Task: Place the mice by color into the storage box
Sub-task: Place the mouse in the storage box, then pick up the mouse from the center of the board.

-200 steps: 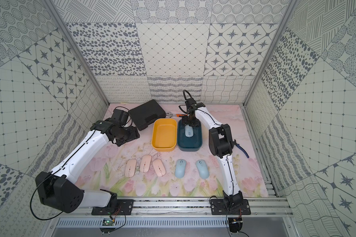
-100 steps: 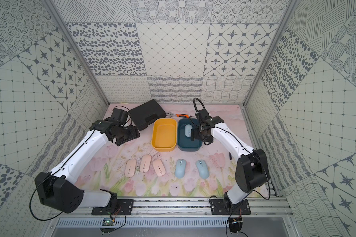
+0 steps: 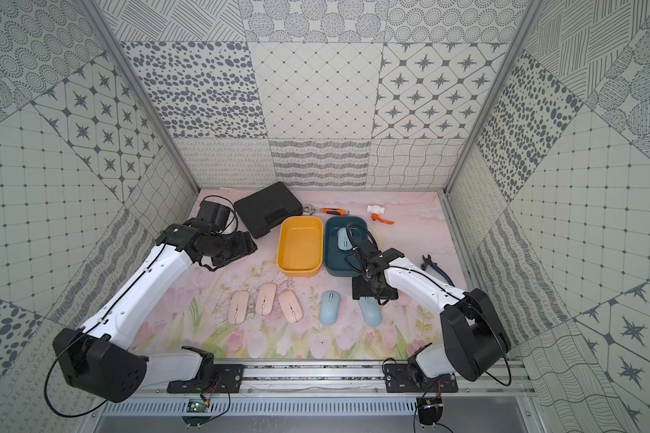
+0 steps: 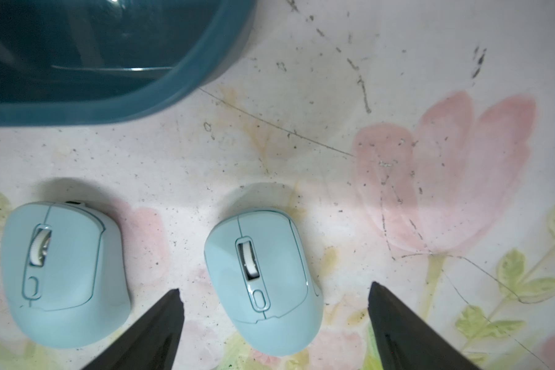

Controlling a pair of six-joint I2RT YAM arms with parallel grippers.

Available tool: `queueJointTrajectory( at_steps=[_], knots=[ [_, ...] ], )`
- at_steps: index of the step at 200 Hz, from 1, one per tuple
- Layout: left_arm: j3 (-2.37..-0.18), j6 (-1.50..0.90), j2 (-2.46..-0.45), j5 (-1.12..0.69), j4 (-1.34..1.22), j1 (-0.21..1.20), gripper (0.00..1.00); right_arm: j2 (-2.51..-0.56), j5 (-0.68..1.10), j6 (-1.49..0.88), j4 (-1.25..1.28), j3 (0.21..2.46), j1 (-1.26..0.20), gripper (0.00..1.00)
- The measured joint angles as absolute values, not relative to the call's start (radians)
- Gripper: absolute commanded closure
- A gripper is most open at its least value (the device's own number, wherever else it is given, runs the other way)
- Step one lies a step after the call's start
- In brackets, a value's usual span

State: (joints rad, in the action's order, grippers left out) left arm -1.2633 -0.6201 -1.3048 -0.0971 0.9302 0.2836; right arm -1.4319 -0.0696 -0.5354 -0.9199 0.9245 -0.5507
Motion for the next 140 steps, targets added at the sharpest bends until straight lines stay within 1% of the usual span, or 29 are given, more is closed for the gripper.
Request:
queueJointTrajectory(
  at_steps=[64,140],
  knots=[
    [-1.258,-0.628,-1.296,-0.109,0.931,0.288,0.23,-1.441,-0.046,-0.562,-0.839,0.839,-0.569,0.05],
    [-1.259,-0.628,-1.303,-0.122,0.932,0.295,0.23,-1.53,-0.068,-0.573,-0.758,0.836,-0.568,0.05]
  ],
)
